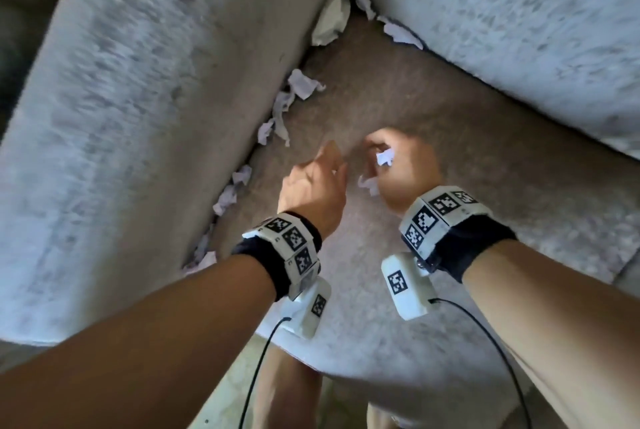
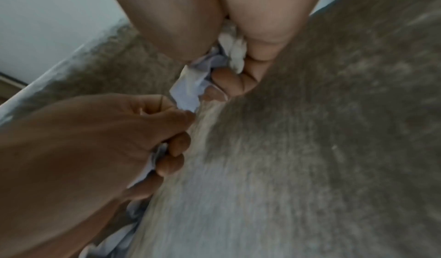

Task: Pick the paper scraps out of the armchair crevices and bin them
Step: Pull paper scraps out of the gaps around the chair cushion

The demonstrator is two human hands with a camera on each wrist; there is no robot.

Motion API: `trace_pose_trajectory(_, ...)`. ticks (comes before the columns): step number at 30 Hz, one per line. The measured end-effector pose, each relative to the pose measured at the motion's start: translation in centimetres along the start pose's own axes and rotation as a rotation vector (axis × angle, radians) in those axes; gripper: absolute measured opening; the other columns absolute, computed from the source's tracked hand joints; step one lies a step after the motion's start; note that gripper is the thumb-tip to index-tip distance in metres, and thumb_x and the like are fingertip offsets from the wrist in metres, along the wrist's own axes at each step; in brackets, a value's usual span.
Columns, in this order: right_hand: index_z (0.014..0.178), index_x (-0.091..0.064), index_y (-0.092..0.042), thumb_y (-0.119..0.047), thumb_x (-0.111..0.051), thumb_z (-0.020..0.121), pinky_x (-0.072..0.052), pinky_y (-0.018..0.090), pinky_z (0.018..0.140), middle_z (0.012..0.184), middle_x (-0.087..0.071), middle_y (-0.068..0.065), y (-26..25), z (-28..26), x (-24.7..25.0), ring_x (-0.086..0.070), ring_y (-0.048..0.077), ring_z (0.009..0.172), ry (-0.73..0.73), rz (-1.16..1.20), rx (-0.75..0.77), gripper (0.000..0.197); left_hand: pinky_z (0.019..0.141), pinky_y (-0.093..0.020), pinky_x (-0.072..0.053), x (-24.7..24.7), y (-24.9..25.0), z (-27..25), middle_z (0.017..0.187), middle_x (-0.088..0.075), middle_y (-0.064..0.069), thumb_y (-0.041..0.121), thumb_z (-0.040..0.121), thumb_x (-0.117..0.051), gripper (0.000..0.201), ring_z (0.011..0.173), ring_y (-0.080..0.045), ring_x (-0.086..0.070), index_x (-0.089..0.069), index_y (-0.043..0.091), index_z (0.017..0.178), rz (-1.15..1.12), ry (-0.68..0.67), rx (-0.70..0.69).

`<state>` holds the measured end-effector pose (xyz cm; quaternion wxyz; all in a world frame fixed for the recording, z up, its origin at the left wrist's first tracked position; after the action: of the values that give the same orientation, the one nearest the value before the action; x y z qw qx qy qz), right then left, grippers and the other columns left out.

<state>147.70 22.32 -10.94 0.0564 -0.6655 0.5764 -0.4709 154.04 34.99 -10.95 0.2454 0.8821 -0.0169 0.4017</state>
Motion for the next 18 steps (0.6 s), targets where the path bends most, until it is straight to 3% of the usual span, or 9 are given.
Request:
trace_pose_trajectory(3, 0.099, -0.069, -0.016, -0.013, -0.062, 0.089, -0.045, 0.028, 0.067, 0.085, -0.070, 0.006, -2.1, -0.3, -2.5, -0.063, 0.025, 0.076, -0.009, -0.033, 0.071, 0.013, 0.072, -0.037, -0.044, 0.3, -3.6, -1.2, 0.091, -0.067, -0.006, 0.042, 0.096, -0.043, 0.014, 0.084, -0.037, -0.059, -0.045, 0.029, 0.098, -0.049, 0.007, 0.074)
trace_pose_trajectory(4, 0.096, -0.069, -0.015, -0.017, -0.061, 0.091, -0.045, 0.027, 0.064, 0.081, -0.070, 0.005, -2.8, -0.4, -3.2, -0.063, 0.024, 0.073, -0.013, -0.040, 0.095, 0.010, 0.073, -0.038, -0.045, 0.4, -4.6, -1.6, 0.094, -0.068, -0.006, 0.043, 0.096, -0.043, 0.015, 0.087, -0.038, -0.061, -0.046, 0.030, 0.101, -0.053, 0.016, 0.092)
trace_pose_trajectory(7, 0.090, -0.068, -0.012, -0.023, -0.060, 0.092, -0.044, 0.018, 0.055, 0.067, -0.069, 0.005, -4.6, -0.8, -5.2, -0.061, 0.012, 0.053, -0.084, -0.050, 0.146, 0.013, 0.078, -0.039, -0.045, 0.9, -7.1, -2.8, 0.102, -0.069, -0.006, 0.043, 0.096, -0.046, 0.021, 0.095, -0.038, -0.060, -0.050, 0.028, 0.111, -0.087, 0.055, 0.154)
trace_pose_trajectory(11, 0.084, -0.065, -0.017, -0.026, -0.061, 0.092, -0.053, 0.029, 0.058, 0.057, -0.067, 0.007, -6.6, -1.3, -7.4, -0.063, 0.013, 0.048, -0.192, -0.080, 0.183, 0.013, 0.078, -0.038, -0.049, 1.5, -9.7, -4.6, 0.105, -0.070, -0.004, 0.041, 0.096, -0.050, 0.026, 0.095, -0.036, -0.063, -0.051, 0.025, 0.116, -0.159, 0.135, 0.231)
trace_pose_trajectory(14, 0.086, -0.065, -0.016, -0.026, -0.061, 0.092, -0.041, 0.010, 0.046, 0.062, -0.069, 0.009, -8.1, -2.0, -9.0, -0.061, 0.010, 0.045, -0.249, -0.117, 0.224, 0.012, 0.077, -0.042, -0.051, 1.4, -11.7, -6.5, 0.101, -0.071, -0.007, 0.041, 0.095, -0.051, 0.034, 0.092, -0.037, -0.065, -0.047, 0.023, 0.124, -0.193, 0.199, 0.284)
trace_pose_trajectory(16, 0.086, -0.065, -0.017, -0.026, -0.062, 0.091, -0.037, 0.007, 0.044, 0.065, -0.069, 0.009, -9.0, -2.6, -9.9, -0.058, 0.003, 0.046, -0.276, -0.149, 0.256, 0.012, 0.072, -0.038, -0.047, 1.3, -13.3, -8.1, 0.094, -0.070, -0.012, 0.040, 0.095, -0.052, 0.038, 0.089, -0.037, -0.065, -0.042, 0.021, 0.127, -0.201, 0.229, 0.362)
trace_pose_trajectory(18, 0.082, -0.063, -0.021, -0.027, -0.062, 0.091, -0.036, 0.008, 0.043, 0.066, -0.068, 0.008, -9.6, -3.2, -10.9, -0.052, 0.000, 0.045, -0.296, -0.173, 0.286, 0.011, 0.070, -0.034, -0.034, 1.3, -15.1, -9.7, 0.096, -0.069, -0.013, 0.040, 0.096, -0.052, 0.041, 0.092, -0.038, -0.063, -0.040, 0.018, 0.129, -0.179, 0.248, 0.465)
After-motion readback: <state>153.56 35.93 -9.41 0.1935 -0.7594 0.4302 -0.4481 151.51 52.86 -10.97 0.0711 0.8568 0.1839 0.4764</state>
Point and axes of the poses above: each hand's wrist, its own z-axis towards the middle knuckle, its own x-axis out of the back of the hand, y = z × x, the point moved 6 cm from there along z, towards the middle knuckle
